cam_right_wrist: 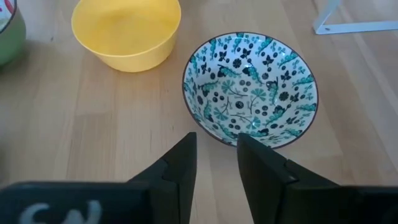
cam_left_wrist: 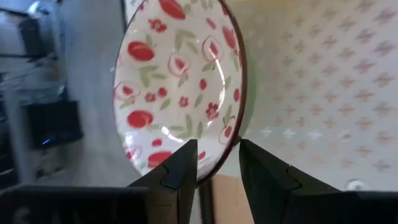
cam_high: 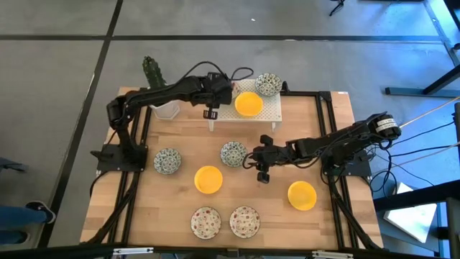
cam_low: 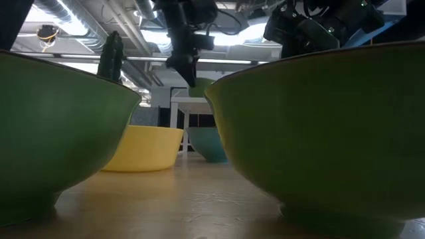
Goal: Pick & Place Mini bowls
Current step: Put the top left green patterned bowl on the shelf
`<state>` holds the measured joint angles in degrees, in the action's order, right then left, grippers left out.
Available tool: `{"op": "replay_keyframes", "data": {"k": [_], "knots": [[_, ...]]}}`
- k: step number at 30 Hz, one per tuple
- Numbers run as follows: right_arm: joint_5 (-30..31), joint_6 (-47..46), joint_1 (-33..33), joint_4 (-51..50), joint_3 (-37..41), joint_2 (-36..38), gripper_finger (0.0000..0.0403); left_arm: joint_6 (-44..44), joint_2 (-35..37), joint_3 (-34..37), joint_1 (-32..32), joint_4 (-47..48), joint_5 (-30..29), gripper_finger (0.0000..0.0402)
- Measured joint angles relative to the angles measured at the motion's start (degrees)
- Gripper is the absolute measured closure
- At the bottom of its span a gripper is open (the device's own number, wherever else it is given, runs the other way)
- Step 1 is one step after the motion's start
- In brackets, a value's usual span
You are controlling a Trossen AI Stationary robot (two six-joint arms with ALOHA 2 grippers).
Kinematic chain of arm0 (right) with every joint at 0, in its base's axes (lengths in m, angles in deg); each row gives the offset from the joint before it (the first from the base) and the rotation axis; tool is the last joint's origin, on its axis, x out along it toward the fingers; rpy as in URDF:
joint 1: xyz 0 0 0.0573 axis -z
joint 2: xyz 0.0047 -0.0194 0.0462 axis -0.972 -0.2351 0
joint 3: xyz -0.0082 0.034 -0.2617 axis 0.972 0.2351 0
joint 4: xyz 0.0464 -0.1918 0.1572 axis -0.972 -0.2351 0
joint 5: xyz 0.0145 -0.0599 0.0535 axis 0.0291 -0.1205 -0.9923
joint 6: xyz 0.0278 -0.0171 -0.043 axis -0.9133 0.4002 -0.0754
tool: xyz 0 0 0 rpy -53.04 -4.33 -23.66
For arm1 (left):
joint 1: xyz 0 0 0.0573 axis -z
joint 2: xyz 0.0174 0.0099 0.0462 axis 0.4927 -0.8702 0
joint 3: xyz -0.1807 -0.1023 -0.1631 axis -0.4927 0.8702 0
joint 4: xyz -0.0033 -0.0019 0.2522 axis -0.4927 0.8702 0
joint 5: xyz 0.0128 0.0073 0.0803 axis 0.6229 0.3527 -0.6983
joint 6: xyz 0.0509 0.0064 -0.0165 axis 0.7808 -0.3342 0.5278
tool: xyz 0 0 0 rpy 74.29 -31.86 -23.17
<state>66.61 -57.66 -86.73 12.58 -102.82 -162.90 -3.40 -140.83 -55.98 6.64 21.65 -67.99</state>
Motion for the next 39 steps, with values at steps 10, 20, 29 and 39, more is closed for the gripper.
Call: {"op": "replay_keyframes", "data": {"k": [10,20,29,39], "knots": [[-0.15,-0.22,0.00,0.02,0.00,0.00,0.0288,0.16,-4.16,0.00,-0.46,-0.73,-6.05,0.0287],[-0.14,-0.01,0.00,0.04,0.00,0.00,0.0288,0.38,-2.69,0.00,-2.55,-1.48,-7.79,0.0281],[-0.13,-0.22,0.00,0.09,0.00,0.00,0.0288,-3.73,-1.04,0.00,-4.00,-2.15,4.46,0.0236],[3.92,0.34,0.00,-0.14,0.00,0.00,0.0288,-0.87,-1.03,-2.12,-0.01,0.26,-13.63,0.0188]]}}
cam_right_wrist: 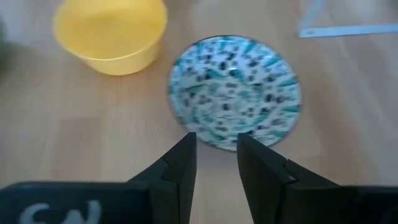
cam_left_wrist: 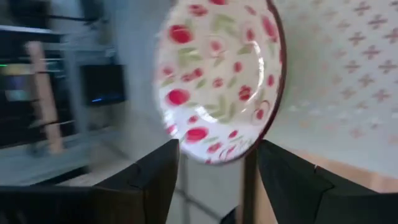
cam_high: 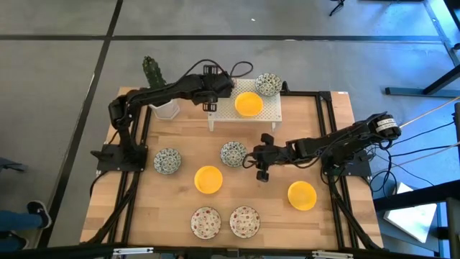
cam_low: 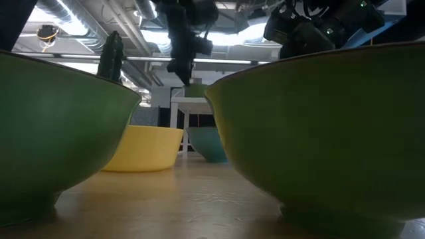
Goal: Pick & Place Mini bowls
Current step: Put the top left green patterned bowl on the shelf, then stack the right yellow bowl on top of the other yellow bowl on the shelf
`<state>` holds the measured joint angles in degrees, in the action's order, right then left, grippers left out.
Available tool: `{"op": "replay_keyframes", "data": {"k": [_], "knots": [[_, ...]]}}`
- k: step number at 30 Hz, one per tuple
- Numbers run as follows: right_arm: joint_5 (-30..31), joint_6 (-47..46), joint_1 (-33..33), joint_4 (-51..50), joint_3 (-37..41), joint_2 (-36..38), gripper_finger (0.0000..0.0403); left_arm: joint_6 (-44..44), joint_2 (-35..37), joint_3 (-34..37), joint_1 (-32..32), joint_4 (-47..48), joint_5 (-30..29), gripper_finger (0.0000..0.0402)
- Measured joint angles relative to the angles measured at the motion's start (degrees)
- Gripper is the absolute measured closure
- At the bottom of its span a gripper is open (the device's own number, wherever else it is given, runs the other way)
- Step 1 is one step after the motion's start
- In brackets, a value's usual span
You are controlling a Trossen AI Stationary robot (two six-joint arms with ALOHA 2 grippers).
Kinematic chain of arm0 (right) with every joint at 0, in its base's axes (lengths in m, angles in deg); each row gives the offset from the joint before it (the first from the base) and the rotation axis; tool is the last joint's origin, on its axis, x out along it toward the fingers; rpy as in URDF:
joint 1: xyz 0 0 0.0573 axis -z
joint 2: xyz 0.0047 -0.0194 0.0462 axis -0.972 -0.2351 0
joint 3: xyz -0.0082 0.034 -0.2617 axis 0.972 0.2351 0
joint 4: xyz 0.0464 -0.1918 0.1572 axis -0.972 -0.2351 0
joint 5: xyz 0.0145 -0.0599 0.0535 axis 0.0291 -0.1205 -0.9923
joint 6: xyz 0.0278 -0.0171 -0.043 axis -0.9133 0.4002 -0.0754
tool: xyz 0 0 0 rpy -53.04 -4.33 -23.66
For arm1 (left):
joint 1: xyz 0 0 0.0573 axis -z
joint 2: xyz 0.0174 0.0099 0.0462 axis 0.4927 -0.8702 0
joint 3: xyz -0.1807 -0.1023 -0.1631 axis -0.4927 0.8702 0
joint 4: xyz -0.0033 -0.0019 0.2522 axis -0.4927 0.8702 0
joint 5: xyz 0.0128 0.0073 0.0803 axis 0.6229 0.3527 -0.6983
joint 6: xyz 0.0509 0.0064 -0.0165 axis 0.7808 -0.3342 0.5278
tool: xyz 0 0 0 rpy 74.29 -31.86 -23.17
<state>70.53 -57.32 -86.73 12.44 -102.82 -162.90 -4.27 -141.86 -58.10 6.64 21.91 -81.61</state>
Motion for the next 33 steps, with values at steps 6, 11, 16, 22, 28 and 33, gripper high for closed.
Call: {"op": "replay_keyframes", "data": {"k": [6,11,16,22,28,33], "knots": [[4.32,0.92,0.02,-5.89,0.00,2.39,0.0288,-2.43,0.16,-4.07,5.50,6.51,-2.10,0.0180],[10.98,-4.57,-1.32,-17.26,0.00,9.97,0.0288,-9.24,1.44,-4.16,8.78,10.63,-1.18,0.0181],[11.41,-16.52,-3.25,-30.73,-0.02,18.20,0.0288,-22.09,3.97,-2.68,11.19,13.99,-0.80,0.0182],[-6.85,-37.97,-5.67,-47.73,0.55,22.02,0.0288,-32.79,9.69,7.68,16.87,6.05,-1.30,0.0183],[-17.71,-43.28,-11.09,-51.53,0.57,20.29,0.0288,-33.30,15.01,20.93,22.58,-12.61,-1.53,0.0183],[-18.47,-46.47,-16.48,-52.52,0.57,18.65,0.0288,-32.75,17.03,30.48,24.72,-26.73,-2.78,0.0183]]}}
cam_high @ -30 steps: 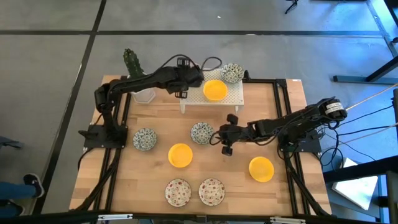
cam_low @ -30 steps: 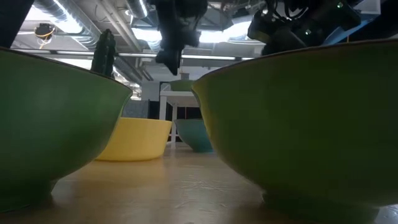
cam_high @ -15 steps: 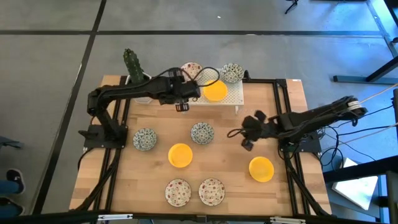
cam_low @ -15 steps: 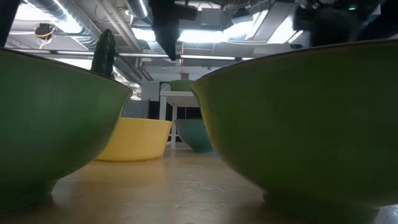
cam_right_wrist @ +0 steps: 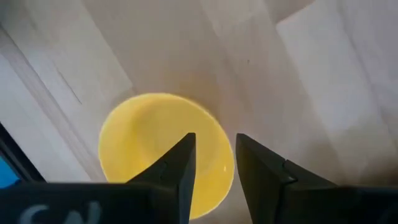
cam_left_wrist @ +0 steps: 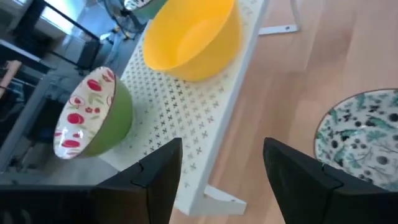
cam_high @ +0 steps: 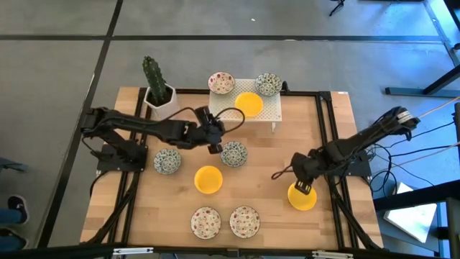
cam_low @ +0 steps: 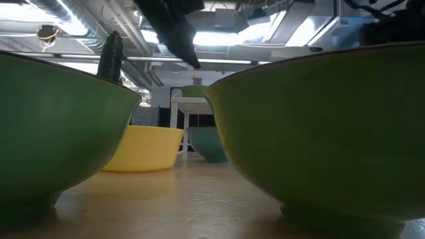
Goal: Pick & Place Mini bowls
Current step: Stack the right yellow bowl on top of the other yellow bowl on the shelf
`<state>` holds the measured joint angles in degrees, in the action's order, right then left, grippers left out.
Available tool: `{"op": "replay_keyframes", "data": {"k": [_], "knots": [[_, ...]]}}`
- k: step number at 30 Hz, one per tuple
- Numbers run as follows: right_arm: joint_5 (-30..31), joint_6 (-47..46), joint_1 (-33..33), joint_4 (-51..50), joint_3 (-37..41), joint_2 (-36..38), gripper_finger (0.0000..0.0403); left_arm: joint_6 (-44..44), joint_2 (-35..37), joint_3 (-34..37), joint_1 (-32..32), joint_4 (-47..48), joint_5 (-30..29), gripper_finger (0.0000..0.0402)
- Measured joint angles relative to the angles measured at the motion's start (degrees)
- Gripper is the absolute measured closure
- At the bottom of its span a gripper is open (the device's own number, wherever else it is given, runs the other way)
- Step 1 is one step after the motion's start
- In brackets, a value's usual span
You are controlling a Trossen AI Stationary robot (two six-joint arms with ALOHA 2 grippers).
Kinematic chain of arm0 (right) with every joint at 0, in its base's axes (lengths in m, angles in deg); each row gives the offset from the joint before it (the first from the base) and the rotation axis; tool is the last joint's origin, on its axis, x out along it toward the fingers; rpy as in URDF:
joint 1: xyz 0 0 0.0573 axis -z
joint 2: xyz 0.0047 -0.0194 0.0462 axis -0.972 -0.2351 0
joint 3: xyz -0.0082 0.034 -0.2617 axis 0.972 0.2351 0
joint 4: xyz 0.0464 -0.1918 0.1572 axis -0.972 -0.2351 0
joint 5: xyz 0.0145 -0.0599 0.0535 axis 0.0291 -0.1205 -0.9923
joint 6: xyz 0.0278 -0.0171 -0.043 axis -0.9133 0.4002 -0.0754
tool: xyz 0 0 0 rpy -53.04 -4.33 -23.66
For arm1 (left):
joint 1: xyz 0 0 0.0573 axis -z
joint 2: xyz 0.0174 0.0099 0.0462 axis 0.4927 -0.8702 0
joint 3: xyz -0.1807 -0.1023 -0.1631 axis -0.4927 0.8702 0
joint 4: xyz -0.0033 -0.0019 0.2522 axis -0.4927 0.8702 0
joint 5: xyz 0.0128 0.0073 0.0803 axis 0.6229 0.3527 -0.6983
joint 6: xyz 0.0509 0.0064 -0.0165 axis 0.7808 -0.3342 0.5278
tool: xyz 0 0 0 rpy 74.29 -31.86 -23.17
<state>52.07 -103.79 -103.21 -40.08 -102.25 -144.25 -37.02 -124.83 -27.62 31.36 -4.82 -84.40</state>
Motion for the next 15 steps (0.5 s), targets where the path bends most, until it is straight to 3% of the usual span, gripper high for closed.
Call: {"op": "replay_keyframes", "data": {"k": [5,15], "knots": [[1.08,-3.30,-4.50,0.18,0.02,-3.65,0.0288,1.06,-0.03,3.52,-0.21,-4.75,-2.10,0.0183],[2.42,-2.78,-5.53,-0.48,0.04,-13.98,0.0288,3.88,0.37,3.52,-0.43,-9.34,-2.08,0.0183]]}}
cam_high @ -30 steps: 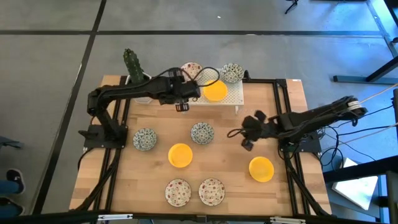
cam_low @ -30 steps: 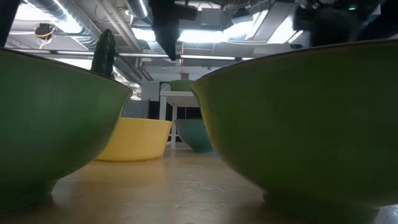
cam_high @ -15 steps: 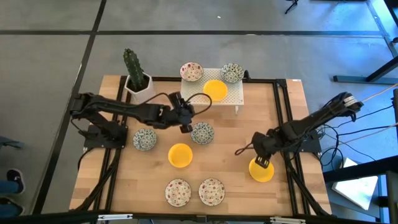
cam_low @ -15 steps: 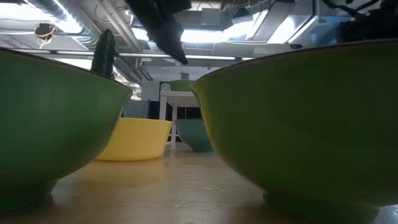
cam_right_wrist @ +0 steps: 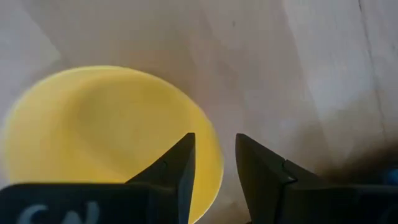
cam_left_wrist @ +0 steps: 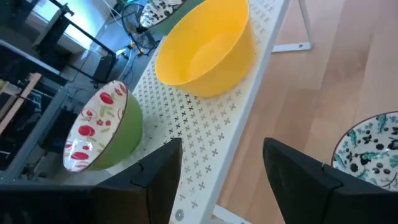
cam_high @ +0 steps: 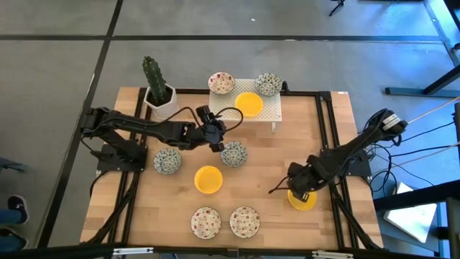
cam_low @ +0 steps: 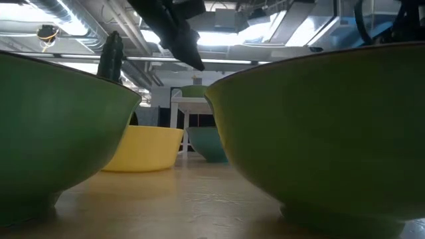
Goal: Pick & Place Mini bowls
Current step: Stack the right yellow bowl on top of the other yellow bowl on the shelf
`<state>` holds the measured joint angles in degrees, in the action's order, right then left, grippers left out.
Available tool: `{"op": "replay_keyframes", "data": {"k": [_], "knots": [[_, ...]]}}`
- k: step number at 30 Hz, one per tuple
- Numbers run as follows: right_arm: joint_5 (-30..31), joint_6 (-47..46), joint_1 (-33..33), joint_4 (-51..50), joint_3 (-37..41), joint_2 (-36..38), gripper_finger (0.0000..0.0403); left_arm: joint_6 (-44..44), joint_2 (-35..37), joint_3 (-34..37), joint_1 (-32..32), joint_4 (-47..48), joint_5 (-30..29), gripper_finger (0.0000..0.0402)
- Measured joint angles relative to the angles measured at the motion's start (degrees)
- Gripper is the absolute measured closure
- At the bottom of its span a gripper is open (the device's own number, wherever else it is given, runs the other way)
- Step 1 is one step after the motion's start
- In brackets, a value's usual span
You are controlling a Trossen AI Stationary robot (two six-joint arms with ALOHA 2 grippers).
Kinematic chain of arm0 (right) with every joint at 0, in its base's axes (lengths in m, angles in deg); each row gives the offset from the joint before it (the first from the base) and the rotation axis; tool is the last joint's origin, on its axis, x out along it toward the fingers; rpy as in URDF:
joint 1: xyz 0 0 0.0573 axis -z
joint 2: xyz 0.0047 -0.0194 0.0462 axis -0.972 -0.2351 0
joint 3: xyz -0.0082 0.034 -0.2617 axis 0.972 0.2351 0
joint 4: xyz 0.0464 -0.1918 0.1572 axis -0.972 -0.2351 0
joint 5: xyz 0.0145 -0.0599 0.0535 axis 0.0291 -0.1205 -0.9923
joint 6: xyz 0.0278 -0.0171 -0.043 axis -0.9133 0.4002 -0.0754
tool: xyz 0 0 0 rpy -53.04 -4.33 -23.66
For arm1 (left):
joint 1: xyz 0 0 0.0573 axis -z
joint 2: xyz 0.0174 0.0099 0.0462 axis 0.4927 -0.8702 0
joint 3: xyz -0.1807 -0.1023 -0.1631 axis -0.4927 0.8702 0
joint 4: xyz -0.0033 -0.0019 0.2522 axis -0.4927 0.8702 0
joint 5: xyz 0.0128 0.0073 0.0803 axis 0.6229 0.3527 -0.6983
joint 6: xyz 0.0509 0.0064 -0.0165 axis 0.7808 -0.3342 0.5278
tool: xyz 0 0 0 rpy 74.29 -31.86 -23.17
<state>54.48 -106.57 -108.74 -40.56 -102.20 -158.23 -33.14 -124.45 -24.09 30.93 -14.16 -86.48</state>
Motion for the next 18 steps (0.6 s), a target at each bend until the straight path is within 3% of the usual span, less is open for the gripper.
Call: {"op": "replay_keyframes", "data": {"k": [7,10,13,18], "knots": [[0.25,4.46,0.00,0.34,0.00,-4.38,0.0294,1.29,0.00,0.00,0.00,-0.76,0.08,0.0183],[0.39,6.29,0.27,1.68,0.00,-4.82,0.0324,1.38,0.00,0.00,0.00,-0.76,0.08,0.0183],[-0.66,8.50,1.11,3.97,-0.01,-4.55,0.0380,1.71,0.00,0.00,0.00,-0.74,0.00,0.0183],[-2.32,14.39,3.59,7.36,-0.62,-2.81,0.0393,4.99,0.00,0.00,-0.01,-1.54,-2.05,0.0183]]}}
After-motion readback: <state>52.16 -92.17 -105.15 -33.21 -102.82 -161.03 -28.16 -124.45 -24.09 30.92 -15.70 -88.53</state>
